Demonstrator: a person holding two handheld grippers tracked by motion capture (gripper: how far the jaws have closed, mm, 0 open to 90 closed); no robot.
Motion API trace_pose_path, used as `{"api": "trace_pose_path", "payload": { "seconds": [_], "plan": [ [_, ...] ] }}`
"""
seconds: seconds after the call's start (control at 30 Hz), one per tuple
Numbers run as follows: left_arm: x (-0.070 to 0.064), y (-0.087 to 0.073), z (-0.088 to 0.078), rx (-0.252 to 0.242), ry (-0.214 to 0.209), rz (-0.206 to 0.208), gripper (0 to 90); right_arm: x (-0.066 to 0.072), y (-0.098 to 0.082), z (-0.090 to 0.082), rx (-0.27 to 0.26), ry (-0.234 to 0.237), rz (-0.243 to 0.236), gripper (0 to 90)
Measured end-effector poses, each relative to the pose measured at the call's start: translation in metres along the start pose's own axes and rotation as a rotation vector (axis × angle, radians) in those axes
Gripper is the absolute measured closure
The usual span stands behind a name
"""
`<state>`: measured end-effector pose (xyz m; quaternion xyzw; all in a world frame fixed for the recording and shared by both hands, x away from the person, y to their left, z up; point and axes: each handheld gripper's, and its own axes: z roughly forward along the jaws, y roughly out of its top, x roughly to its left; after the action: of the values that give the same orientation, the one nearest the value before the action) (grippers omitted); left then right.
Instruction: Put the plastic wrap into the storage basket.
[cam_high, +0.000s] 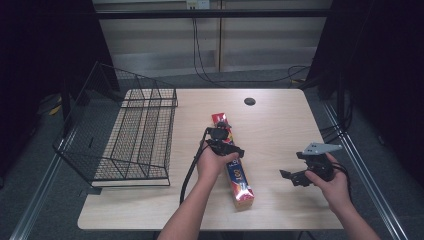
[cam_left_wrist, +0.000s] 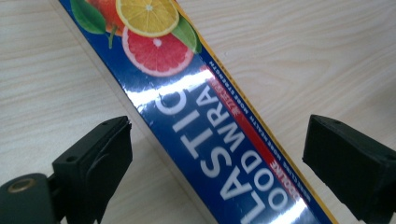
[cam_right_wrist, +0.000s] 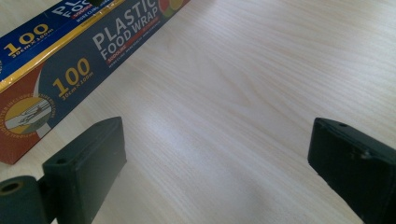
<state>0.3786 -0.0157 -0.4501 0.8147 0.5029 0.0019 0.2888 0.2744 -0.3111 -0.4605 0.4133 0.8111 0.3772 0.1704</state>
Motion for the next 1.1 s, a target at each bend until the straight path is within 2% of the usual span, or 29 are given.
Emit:
{"api": "trace_pose_path", "payload": {
  "seconds": [0.2, 0.3, 0.57, 0.83, 0.87, 1.0, 1.1],
  "plan": [
    [0.0, 0.003, 0.008, 0.006, 0.011, -0.029, 10.7, -0.002, 0.0, -0.001, -0.008, 0.001, 0.001, 3.9],
    [0.0, 0.004, 0.008, 0.004, 0.027, -0.027, 14.1, -0.003, 0.0, -0.002, -0.01, -0.001, 0.005, 4.0],
    [0.0, 0.004, 0.015, 0.017, 0.052, -0.043, 14.7, -0.003, 0.0, -0.003, -0.016, -0.006, 0.005, 3.9],
    [0.0, 0.006, 0.017, 0.036, 0.051, -0.058, 15.5, -0.003, 0.0, -0.003, -0.015, -0.006, 0.004, 3.9],
    [-0.001, 0.007, 0.017, 0.043, 0.066, -0.057, 15.9, -0.003, 0.0, -0.003, -0.014, -0.007, 0.005, 3.9],
    [-0.002, 0.007, 0.018, 0.04, 0.071, -0.058, 16.1, -0.003, 0.001, -0.005, -0.019, -0.009, 0.007, 3.9],
    [-0.003, 0.007, 0.018, 0.032, 0.076, -0.088, 17.2, -0.003, 0.001, -0.005, -0.021, -0.011, 0.011, 3.9]
  ]
}}
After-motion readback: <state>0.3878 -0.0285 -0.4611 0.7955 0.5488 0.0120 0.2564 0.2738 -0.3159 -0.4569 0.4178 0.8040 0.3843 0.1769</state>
